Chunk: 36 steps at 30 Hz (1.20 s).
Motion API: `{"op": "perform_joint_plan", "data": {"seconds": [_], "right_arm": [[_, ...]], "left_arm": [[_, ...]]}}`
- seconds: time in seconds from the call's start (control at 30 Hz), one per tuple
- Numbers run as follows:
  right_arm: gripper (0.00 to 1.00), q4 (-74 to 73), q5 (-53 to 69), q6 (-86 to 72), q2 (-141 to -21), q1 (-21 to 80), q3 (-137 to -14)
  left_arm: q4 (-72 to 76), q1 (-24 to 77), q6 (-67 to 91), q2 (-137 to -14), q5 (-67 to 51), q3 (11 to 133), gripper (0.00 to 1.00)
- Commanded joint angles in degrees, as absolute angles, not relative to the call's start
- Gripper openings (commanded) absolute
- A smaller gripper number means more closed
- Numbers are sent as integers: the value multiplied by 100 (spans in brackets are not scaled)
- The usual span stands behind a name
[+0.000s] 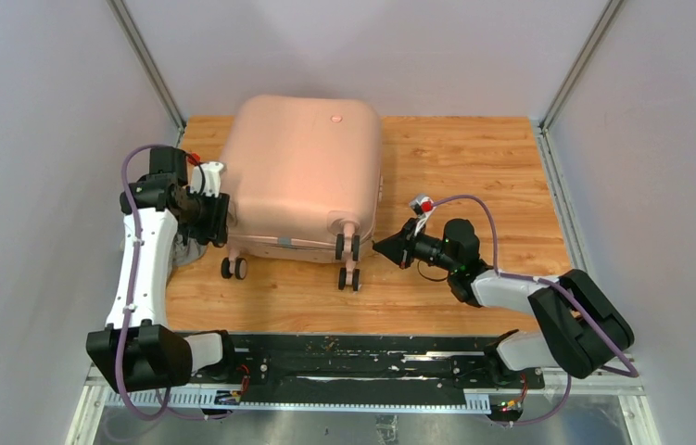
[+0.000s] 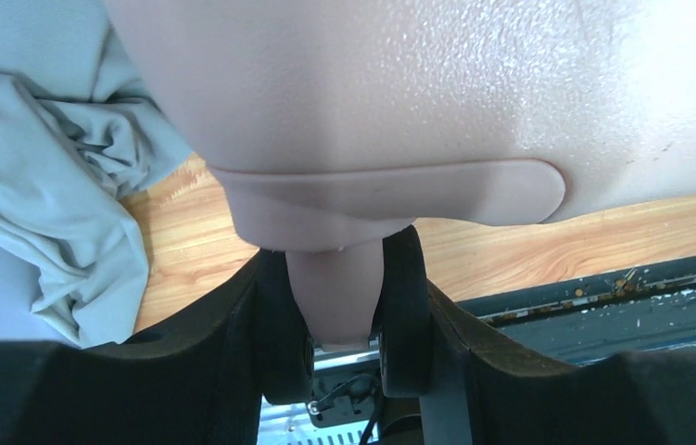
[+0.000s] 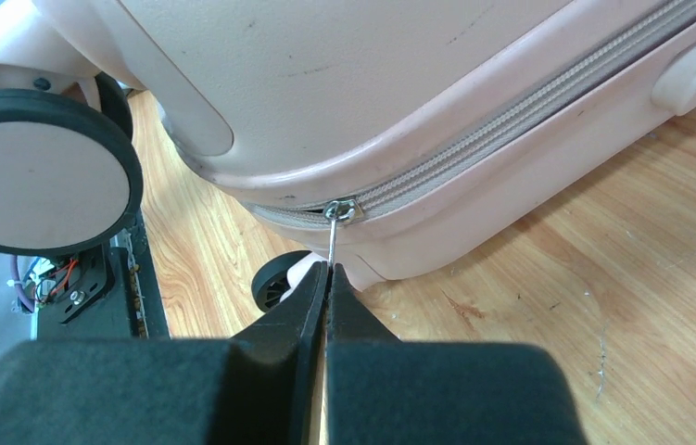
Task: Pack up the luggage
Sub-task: Zip the luggage at the corner of the board.
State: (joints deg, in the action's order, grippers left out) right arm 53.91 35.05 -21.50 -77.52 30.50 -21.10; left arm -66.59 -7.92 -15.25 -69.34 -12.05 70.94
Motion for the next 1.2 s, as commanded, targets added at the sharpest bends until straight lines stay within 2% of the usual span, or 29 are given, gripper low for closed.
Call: {"op": "perform_joint_plan", "data": {"seconds": [0.0,0.17,0.43,0.63,0.97,1.17], "right_arm": [[0,5192,3725,-1925,-7490,3109,-2112],[0,5251,3792,-1907,-7554,3103,-2145],[0,5422,3835,-1950,-7459,3370,-2046],[0,5046,3306,-1687,-7117,4133,-1921],[0,5330,2680,-1622,-7386,4663,-2118],[0,5693,1598,-1415,-7507,5059,-2465]], "left_arm": [[-6297,-728,-1526,-6895,-1429,7982,0],[-6311,-729,-1333,-6795,-1685,8256,0],[-6303,-728,-1137,-6594,-2138,7886,0],[-6302,-726,-1018,-6593,-2327,7808,0],[-6302,-708,-876,-6488,-2631,7683,0],[-6278,-83,-617,-6483,-2844,7415,0]]}}
